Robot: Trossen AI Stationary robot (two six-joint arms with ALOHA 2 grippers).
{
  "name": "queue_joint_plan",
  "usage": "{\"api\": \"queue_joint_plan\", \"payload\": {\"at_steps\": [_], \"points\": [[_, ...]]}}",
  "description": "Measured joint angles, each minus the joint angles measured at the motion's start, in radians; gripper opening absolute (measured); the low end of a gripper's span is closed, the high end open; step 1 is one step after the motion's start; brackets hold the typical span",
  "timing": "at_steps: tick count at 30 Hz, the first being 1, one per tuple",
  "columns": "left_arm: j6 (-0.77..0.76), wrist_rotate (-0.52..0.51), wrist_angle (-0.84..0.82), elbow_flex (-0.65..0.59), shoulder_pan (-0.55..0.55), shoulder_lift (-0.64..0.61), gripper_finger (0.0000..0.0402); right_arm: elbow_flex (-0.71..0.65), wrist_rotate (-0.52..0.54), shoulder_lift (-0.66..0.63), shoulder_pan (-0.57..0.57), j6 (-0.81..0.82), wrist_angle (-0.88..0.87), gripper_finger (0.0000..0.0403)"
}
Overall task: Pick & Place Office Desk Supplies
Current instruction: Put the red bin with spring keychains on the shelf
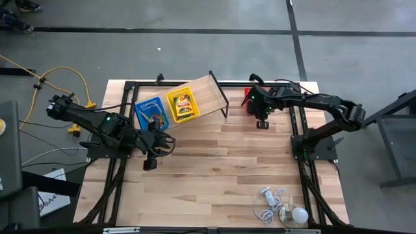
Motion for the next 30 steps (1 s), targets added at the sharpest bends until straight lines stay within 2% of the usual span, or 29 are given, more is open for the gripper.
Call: {"api": "queue_joint_plan", "payload": {"at_steps": [30], "points": [[0.0, 0.0, 0.02, 0.0, 0.0, 0.0, 0.0094, 0.002, 0.05, 0.163, -0.015, -0.019, 0.091, 0.0048]]}}
